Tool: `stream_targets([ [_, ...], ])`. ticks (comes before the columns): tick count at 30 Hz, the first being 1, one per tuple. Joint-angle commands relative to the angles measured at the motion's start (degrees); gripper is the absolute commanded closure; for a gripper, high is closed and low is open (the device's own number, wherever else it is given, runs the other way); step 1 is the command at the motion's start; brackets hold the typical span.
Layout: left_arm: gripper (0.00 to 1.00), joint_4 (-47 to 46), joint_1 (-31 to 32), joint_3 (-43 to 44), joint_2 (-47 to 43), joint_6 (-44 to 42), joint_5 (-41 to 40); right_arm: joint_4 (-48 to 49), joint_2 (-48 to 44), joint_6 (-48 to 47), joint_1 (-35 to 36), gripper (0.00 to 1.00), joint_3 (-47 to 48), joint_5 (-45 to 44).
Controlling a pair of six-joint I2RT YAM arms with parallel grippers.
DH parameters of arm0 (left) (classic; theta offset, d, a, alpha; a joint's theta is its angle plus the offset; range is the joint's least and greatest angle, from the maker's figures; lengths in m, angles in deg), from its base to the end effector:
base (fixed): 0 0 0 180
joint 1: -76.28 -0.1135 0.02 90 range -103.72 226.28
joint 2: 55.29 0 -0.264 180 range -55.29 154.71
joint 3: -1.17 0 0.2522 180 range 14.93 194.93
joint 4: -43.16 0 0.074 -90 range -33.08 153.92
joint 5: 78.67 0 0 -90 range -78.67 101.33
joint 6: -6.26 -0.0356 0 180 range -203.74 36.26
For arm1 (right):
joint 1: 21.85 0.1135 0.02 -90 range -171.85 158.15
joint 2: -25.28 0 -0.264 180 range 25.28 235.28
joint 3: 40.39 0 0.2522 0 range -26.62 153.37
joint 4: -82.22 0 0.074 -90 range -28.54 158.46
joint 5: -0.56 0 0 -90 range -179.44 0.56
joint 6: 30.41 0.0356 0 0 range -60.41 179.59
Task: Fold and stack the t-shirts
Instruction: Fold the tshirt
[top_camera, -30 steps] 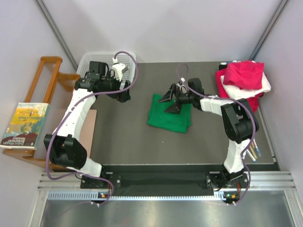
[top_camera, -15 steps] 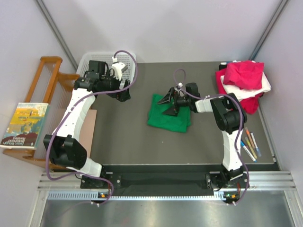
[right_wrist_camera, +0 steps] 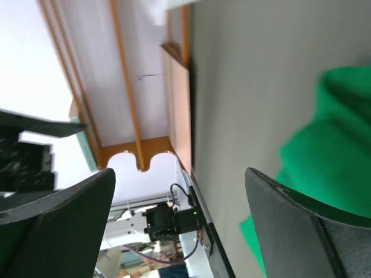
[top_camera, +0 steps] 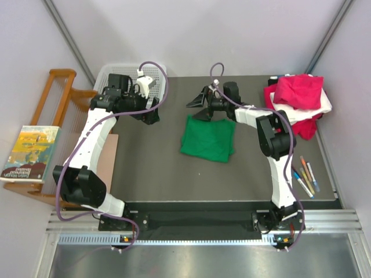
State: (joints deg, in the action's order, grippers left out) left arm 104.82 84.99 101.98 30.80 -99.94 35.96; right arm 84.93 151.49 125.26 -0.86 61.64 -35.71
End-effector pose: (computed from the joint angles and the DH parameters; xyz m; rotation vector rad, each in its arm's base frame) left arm 0.3126 -0.0629 0.3633 0.6987 2.2328 -0.4477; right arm 0.4514 0.2039 0.1884 0.1320 2.2896 1.8123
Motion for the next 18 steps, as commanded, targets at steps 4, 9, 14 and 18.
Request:
stream_targets([
  [4, 0.09, 0.09, -0.01, 2.95, -2.41, 0.03, 0.95, 0.58, 9.22, 1.22, -0.25, 0.07, -1.25, -0.21],
  [9, 0.09, 0.09, -0.01, 2.78, -2.32, 0.39, 2.27, -0.3, 9.67, 0.52, -0.86, 0.07, -1.0, -0.03],
  [14, 0.09, 0.09, -0.01, 2.34, -2.59, 0.39, 2.62, -4.69, 4.49, -3.52, -2.27, 0.07, 1.12, 0.67],
  [18, 0.09, 0.09, -0.01, 2.08, -2.94, 0.39, 2.62, -6.87, -2.53, -7.03, -4.73, 0.07, -2.92, 0.76],
])
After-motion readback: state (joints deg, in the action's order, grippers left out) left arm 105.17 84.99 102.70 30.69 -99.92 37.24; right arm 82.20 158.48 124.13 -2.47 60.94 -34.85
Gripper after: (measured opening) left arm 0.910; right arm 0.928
